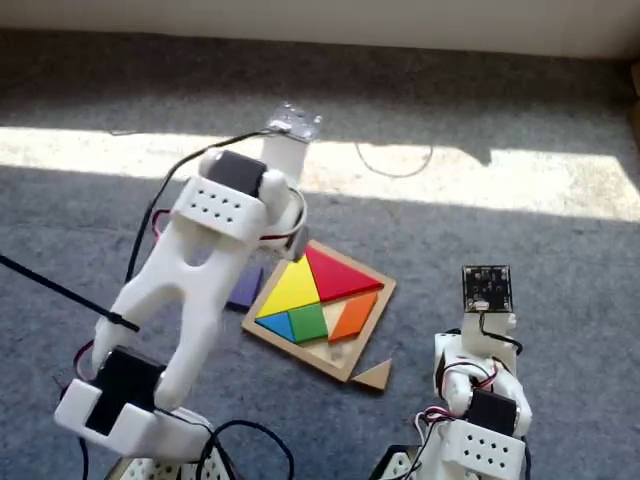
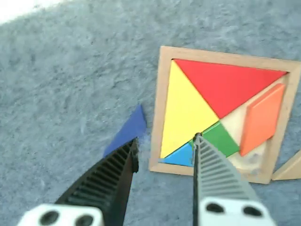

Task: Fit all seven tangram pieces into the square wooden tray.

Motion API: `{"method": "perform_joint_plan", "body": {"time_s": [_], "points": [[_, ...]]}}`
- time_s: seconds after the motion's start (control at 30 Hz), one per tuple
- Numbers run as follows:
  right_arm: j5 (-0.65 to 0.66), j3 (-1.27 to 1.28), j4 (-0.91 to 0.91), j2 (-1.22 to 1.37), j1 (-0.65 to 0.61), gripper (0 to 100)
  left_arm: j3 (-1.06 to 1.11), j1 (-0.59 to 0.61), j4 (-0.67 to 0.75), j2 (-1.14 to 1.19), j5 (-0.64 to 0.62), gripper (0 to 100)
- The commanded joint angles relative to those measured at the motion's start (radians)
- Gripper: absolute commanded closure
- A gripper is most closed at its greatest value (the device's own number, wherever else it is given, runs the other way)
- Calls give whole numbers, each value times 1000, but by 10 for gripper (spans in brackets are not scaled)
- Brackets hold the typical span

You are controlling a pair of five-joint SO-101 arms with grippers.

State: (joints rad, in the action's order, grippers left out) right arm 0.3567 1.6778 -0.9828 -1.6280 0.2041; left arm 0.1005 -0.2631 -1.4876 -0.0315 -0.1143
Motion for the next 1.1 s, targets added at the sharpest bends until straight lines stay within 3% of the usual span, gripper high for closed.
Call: {"method": "perform_joint_plan", "body": {"time_s": [0.0, 0.3, 0.53, 0.67, 0.9, 1.07], "points": [[9, 22, 19, -12, 5, 964, 71, 170, -9, -54, 126, 805], [11, 22, 19, -12, 4, 964, 295, 357, 152, -58, 356, 808], [5, 10, -38, -10, -7, 964, 349, 484, 244, -58, 361, 808], [6, -108, -189, -4, -124, 964, 383, 529, 293, -73, 359, 854], [18, -335, -283, -1, -222, 964, 544, 588, 325, -357, 362, 897], [115, -400, -340, 1, -288, 964, 728, 596, 325, -638, 358, 897]]}}
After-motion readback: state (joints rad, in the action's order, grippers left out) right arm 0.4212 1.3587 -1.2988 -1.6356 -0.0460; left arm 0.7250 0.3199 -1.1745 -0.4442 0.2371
